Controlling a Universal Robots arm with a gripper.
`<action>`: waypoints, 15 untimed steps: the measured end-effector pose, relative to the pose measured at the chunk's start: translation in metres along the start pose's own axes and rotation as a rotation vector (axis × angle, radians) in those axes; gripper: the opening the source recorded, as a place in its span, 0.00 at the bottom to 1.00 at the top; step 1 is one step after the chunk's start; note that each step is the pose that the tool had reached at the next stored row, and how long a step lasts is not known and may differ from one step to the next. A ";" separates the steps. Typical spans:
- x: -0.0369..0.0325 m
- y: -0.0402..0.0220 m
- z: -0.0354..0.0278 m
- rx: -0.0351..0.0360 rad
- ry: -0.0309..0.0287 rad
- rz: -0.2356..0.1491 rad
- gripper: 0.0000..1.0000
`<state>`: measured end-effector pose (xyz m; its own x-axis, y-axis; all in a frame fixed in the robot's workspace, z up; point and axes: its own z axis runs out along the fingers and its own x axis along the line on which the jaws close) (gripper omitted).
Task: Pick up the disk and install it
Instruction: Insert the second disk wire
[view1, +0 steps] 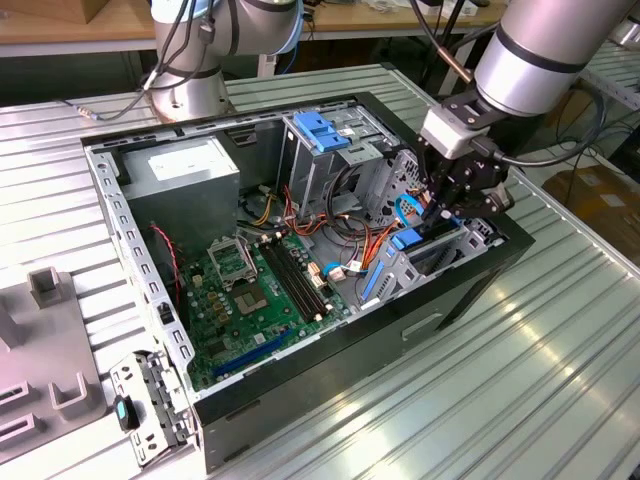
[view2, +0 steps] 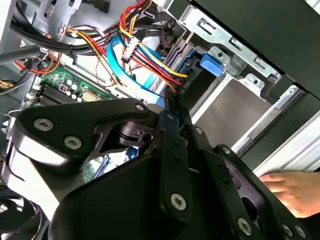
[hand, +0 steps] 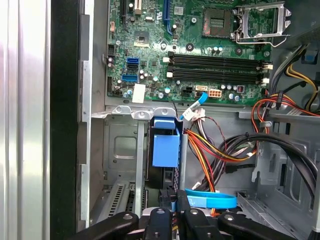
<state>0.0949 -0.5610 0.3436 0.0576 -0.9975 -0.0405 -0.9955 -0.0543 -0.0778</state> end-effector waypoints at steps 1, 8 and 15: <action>0.0002 0.0001 0.0011 -0.0001 0.0007 0.000 0.16; 0.0005 0.0004 0.0054 0.0003 0.0001 0.000 0.16; -0.0003 -0.0010 -0.0140 0.0035 0.0000 0.000 0.24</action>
<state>0.0948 -0.5613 0.3576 0.0577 -0.9975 -0.0405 -0.9952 -0.0542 -0.0813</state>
